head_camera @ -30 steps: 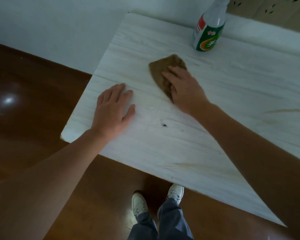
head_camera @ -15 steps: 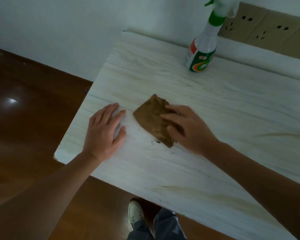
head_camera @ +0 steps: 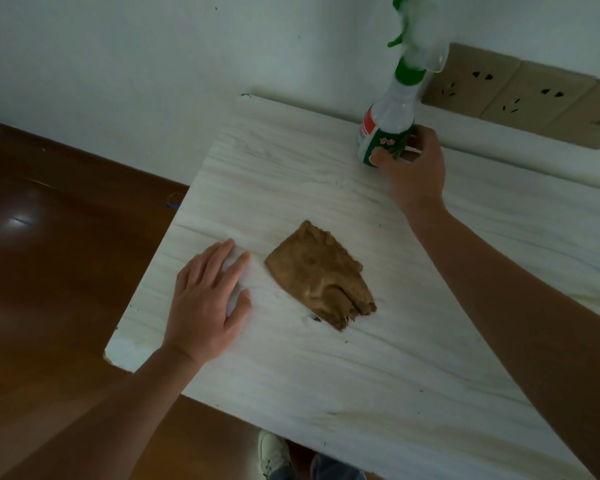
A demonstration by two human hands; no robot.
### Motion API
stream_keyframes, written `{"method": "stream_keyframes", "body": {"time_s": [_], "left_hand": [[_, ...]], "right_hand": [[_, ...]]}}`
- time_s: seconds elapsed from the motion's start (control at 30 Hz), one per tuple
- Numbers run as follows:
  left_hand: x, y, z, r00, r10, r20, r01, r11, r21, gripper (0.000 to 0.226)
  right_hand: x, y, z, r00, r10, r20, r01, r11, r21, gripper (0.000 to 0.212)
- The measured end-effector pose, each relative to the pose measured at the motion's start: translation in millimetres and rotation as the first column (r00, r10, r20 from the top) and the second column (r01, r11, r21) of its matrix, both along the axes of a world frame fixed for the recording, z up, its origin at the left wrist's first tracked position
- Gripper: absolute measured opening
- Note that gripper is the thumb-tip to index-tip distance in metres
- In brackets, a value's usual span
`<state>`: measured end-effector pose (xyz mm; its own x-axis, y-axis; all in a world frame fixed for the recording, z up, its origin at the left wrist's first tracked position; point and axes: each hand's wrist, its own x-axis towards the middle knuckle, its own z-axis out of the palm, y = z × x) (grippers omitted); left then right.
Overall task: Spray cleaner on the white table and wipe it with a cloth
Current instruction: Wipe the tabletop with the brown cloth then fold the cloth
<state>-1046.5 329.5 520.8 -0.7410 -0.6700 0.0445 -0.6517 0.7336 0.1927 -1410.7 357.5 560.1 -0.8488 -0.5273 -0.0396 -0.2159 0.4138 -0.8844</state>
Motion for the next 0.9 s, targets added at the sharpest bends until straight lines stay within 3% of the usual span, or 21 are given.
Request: {"method": "stream_keyframes", "body": {"time_s": [0.3,0.43,0.53,0.63,0.73,0.8,0.9], "left_hand": [[1,-1,-1,1.0,-0.001,0.017,0.001,1.0,0.003,0.059],[1,-2,-1,1.0,0.004,0.018,-0.005,1.0,0.011,0.058],[1,-1,-1,1.0,0.004,0.022,-0.005,1.0,0.01,0.058],[1,-1,-1,1.0,0.002,0.014,-0.002,1.0,0.012,0.057],[1,-1,-1,1.0,0.001,0.017,-0.001,1.0,0.008,0.057],[0,-1,-1,1.0,0.004,0.016,-0.004,1.0,0.011,0.056],[0,-1,0,1.0,0.007,0.015,-0.007,1.0,0.018,0.057]], "right_hand": [[48,-83,-6,0.973,0.229,-0.023,-0.229,0.973,-0.007,0.067],[65,-94,1,0.895,0.445,-0.034,-0.439,0.891,0.111,0.061],[77,-55,-1,0.842,0.53,-0.103,-0.505,0.84,0.201,0.057],[96,15,-2,0.682,0.687,-0.253,-0.644,0.727,0.237,0.038],[118,80,-7,0.399,0.839,-0.37,-0.775,0.524,0.353,0.032],[123,102,-17,0.23,0.901,-0.367,-0.805,0.388,0.448,0.037],[110,98,-25,0.137,0.916,-0.378,-0.813,0.322,0.486,0.041]]}}
